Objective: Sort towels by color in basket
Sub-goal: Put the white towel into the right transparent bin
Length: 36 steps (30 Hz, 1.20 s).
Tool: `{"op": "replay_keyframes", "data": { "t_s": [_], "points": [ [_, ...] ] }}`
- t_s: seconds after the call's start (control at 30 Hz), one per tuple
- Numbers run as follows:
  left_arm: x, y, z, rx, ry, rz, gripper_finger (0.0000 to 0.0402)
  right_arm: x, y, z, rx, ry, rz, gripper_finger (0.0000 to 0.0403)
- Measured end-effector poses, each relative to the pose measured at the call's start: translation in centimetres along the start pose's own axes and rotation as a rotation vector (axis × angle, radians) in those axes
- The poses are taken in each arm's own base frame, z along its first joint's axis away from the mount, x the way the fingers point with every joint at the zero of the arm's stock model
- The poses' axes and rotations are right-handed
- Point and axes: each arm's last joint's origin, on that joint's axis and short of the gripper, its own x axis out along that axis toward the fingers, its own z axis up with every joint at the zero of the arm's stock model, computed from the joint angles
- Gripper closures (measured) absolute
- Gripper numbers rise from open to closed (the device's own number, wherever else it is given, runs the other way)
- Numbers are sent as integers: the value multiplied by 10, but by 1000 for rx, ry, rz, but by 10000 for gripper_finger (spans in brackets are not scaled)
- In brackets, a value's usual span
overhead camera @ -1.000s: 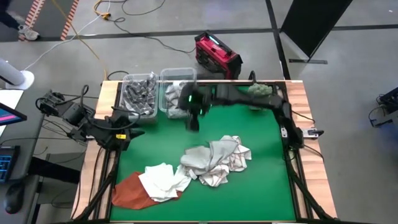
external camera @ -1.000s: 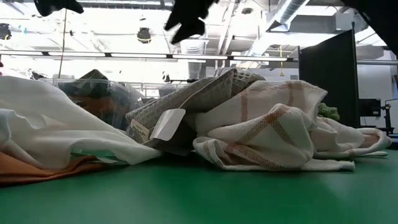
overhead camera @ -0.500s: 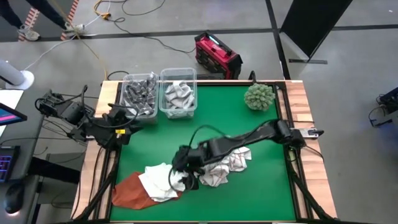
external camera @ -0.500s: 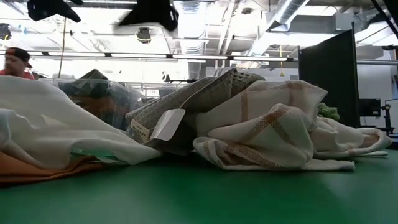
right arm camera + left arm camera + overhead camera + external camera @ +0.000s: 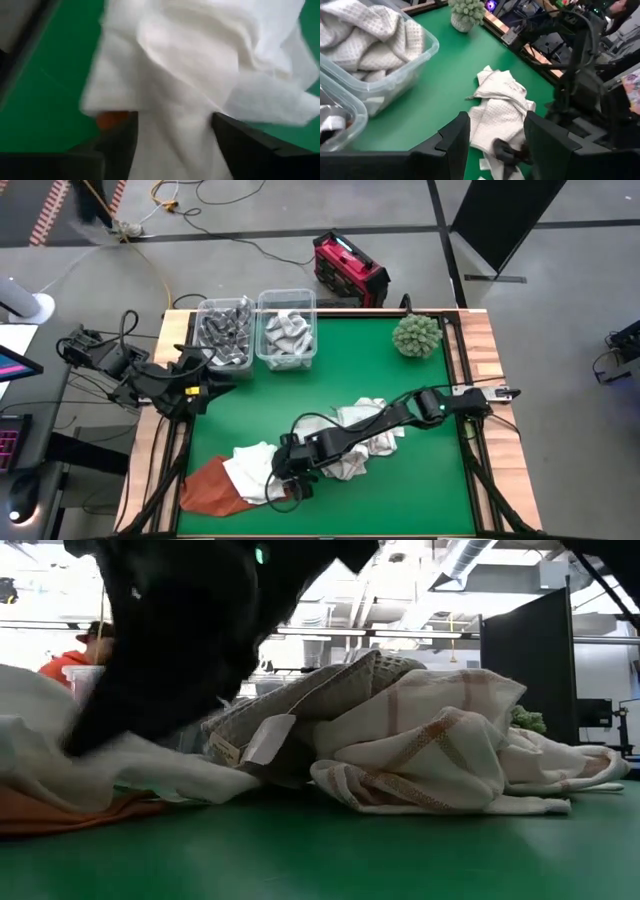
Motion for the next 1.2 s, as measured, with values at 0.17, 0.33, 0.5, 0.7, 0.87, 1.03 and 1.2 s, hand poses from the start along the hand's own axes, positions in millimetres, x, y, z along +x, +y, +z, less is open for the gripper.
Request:
{"op": "replay_keyframes", "data": {
  "t_s": [0.17, 0.33, 0.5, 0.7, 0.87, 1.03, 1.2],
  "points": [
    [0, -1, -1, -17, 35, -25, 226, 11, -9, -7, 75, 24, -17, 216],
    [0, -1, -1, -17, 44, -31, 226, -4, -21, 3, 149, -11, -22, 369],
    [0, -2, 0, -8, 24, -39, 226, -44, -42, 32, 194, -142, -41, 375],
    [-3, -15, 14, 133, -162, -100, 226, -133, -78, 71, 207, -368, -146, 384],
    [-8, -23, 29, 215, -338, -82, 226, -198, -118, 89, 199, -587, -262, 383],
    [-8, -23, 31, 232, -377, -37, 226, -260, -151, 96, 157, -774, -370, 383],
    [-11, -20, 32, 199, -391, -22, 226, -306, -186, 93, 128, -920, -493, 383]
  ]
}}
